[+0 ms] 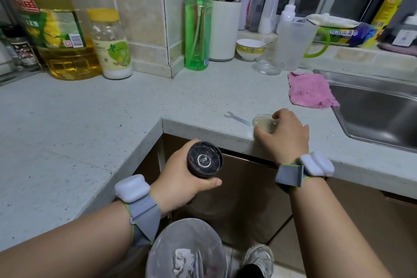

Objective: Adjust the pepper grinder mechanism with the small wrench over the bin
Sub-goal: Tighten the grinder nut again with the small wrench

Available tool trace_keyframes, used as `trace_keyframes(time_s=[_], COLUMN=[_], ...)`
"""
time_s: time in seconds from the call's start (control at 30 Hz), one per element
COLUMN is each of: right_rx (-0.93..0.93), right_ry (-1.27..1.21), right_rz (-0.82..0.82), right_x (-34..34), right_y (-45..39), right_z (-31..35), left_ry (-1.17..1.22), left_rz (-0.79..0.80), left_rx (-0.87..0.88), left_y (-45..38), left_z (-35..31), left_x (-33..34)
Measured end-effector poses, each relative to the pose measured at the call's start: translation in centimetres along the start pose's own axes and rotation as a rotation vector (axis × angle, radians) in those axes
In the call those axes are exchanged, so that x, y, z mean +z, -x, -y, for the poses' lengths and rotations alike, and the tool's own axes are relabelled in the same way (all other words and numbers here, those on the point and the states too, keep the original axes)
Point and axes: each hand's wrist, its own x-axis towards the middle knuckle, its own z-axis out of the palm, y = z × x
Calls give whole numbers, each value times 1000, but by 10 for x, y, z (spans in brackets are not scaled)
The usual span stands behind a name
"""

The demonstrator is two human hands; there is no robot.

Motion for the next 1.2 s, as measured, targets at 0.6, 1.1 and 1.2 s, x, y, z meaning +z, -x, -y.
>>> trace_keyframes(time_s=[0.6,1.1,1.2], right_rx=[46,10,45], right_ry=[434,-1062,-1219], right_rz=[299,698,710], right_x=[32,-39,-36], right_y=[-51,80,91], right_z=[54,29,21], left_ry=[2,-24,-51], left_rz=[5,145,211], left_rx=[-5,97,135], left_y=[0,5,7], left_z=[-4,-15,-16], left_x=[-1,-4,-2])
